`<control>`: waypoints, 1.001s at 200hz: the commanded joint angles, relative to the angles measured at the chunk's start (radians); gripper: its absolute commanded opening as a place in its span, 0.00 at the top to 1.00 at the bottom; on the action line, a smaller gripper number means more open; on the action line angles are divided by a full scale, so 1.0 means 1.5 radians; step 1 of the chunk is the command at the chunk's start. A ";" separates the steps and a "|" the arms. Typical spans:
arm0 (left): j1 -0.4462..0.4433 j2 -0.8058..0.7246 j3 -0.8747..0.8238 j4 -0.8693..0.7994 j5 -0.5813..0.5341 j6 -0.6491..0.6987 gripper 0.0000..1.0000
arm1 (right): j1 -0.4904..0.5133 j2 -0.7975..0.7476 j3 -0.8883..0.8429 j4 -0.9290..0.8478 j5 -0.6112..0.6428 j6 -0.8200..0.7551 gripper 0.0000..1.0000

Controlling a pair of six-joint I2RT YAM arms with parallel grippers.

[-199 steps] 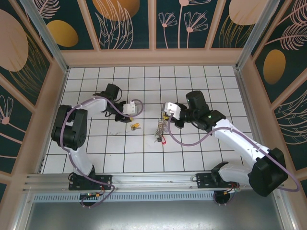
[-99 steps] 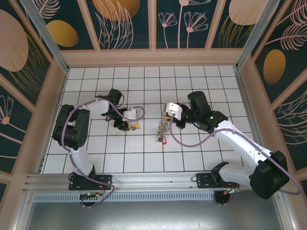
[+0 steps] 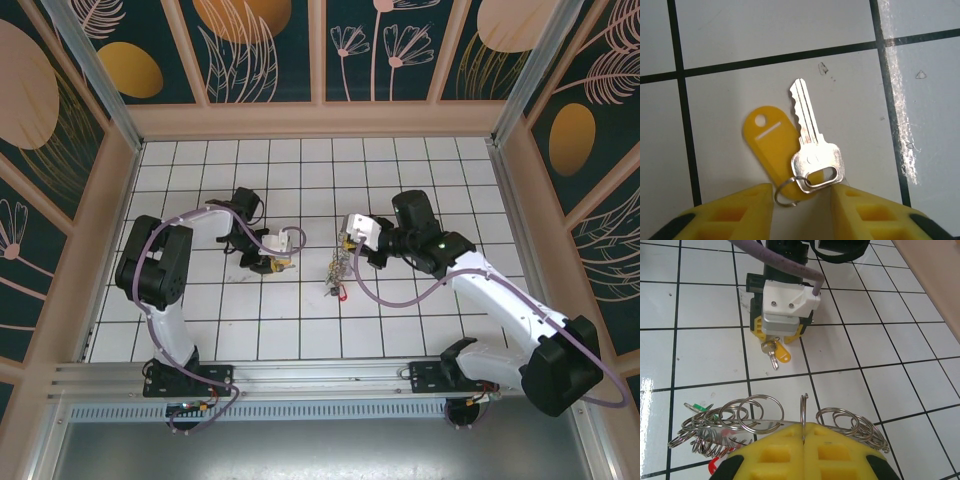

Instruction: Put the keys on the keyring

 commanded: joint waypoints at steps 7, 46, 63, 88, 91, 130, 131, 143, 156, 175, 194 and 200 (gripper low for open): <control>-0.003 0.006 0.005 -0.006 -0.024 0.018 0.68 | -0.004 -0.019 0.004 0.007 -0.005 -0.013 1.00; 0.006 -0.029 -0.028 0.023 -0.054 0.010 0.73 | -0.004 -0.026 -0.005 0.011 -0.003 -0.013 1.00; 0.010 -0.039 -0.034 0.030 -0.050 0.010 0.76 | -0.004 -0.026 -0.006 0.014 -0.004 -0.013 1.00; 0.012 -0.047 -0.037 0.037 -0.065 0.007 0.77 | -0.004 -0.026 -0.006 0.015 -0.004 -0.013 1.00; 0.012 -0.047 -0.038 0.037 -0.068 0.005 0.77 | -0.004 -0.026 -0.006 0.015 -0.004 -0.013 1.00; 0.013 -0.058 -0.053 0.059 -0.071 0.001 0.78 | -0.004 -0.027 -0.007 0.015 -0.006 -0.012 1.00; 0.012 -0.058 -0.053 0.060 -0.069 0.001 0.77 | -0.004 -0.027 -0.007 0.014 -0.006 -0.012 1.00; 0.012 -0.060 -0.054 0.071 -0.051 -0.010 0.71 | -0.004 -0.027 -0.008 0.016 -0.007 -0.011 1.00; 0.012 -0.059 -0.048 0.070 -0.025 -0.008 0.65 | -0.004 -0.026 -0.007 0.016 -0.007 -0.012 1.00; 0.013 -0.046 -0.033 0.054 0.006 0.000 0.60 | -0.003 -0.024 -0.006 0.016 -0.009 -0.011 1.00; 0.010 -0.030 -0.021 0.037 0.010 0.005 0.60 | -0.004 -0.022 -0.003 0.016 -0.010 -0.010 1.00; 0.010 -0.027 -0.020 0.033 0.011 0.011 0.60 | -0.004 -0.022 -0.003 0.016 -0.009 -0.011 1.00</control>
